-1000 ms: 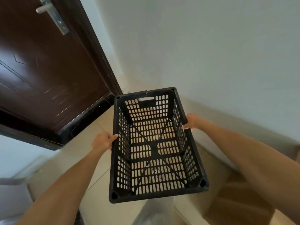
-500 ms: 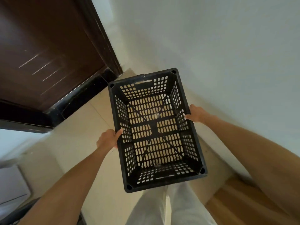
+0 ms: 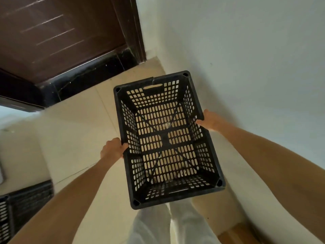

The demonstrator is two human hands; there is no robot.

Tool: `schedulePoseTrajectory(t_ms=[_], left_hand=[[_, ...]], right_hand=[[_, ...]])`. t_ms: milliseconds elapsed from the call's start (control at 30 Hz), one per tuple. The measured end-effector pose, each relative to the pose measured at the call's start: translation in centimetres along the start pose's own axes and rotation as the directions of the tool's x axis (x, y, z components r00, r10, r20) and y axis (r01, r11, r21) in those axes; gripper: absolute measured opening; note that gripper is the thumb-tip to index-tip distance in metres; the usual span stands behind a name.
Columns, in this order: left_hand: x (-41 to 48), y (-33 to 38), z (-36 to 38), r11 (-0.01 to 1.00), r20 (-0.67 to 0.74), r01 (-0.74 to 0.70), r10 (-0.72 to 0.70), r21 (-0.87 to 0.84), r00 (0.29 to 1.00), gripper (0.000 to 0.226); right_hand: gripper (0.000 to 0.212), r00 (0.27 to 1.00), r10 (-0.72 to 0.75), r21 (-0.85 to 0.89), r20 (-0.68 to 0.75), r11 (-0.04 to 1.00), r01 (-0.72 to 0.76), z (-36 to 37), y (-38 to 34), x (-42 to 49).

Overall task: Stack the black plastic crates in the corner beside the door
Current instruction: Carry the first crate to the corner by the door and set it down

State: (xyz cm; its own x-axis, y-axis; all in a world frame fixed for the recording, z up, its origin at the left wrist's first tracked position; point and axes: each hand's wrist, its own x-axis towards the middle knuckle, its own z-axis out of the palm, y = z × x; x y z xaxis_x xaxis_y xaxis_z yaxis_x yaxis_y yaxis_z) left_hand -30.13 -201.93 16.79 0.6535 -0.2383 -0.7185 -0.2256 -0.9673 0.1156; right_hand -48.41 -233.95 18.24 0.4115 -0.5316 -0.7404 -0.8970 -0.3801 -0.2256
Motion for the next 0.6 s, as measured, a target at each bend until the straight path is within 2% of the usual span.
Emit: schedulePoseTrajectory(t_ms=[167,333,600], left_hand=[[5.8,-0.2,3.2,1.000,0.037,0.015,-0.014,-0.016,0.999,0.026],[11.9,-0.9,6.7,0.999,0.058,0.009,-0.007,-0.037,0.998,0.028],[18.4,-1.9,11.7,0.998,0.079,0.023,-0.018,-0.061,0.997,0.025]], right_hand=[[0.049,1.000,0.023,-0.023,-0.004,0.999,-0.023,2.7,-0.7,6.4],[0.030,0.999,0.017,-0.084,-0.043,0.996,-0.020,6.7,-0.6,12.5],[0.036,0.999,0.022,-0.054,-0.035,0.998,-0.024,11.6,-0.6,19.4]])
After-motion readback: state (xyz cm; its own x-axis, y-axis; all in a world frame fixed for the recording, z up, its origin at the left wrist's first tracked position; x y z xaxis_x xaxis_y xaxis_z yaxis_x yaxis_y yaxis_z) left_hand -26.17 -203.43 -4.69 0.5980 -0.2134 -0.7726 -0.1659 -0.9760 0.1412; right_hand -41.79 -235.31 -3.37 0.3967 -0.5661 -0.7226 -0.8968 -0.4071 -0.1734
